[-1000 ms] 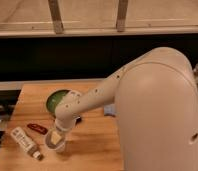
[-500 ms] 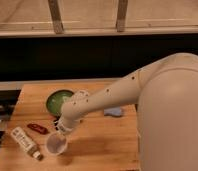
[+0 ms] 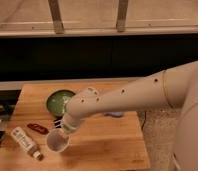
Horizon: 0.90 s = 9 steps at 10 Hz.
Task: Place the ceramic cup in the ceramic bowl
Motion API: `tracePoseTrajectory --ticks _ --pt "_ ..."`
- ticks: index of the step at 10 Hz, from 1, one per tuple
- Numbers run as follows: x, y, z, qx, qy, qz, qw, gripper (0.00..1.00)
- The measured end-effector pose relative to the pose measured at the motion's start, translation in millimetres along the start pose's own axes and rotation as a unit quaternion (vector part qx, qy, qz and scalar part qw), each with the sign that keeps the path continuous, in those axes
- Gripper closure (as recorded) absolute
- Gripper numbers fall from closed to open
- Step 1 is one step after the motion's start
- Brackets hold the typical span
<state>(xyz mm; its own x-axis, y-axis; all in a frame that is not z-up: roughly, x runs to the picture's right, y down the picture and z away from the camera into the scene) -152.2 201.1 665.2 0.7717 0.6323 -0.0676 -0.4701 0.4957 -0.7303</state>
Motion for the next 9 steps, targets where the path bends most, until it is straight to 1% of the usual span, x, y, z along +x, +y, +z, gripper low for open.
tracePoseTrajectory --ticks 3,4,6,7,9 --pt "-6 -12 -10 0.012 -0.001 -0.007 0.9999 1.0" --pt "-9 -27 -16 0.014 -0.001 -0.006 0.9999 1.0" --pt "-20 -57 -28 0.025 0.004 -0.008 0.9996 1.0" --pt "-33 -76 -38 0.03 0.007 -0.015 0.9994 1.0" --pt "-58 -98 -48 0.031 0.007 -0.029 0.9991 1.0"
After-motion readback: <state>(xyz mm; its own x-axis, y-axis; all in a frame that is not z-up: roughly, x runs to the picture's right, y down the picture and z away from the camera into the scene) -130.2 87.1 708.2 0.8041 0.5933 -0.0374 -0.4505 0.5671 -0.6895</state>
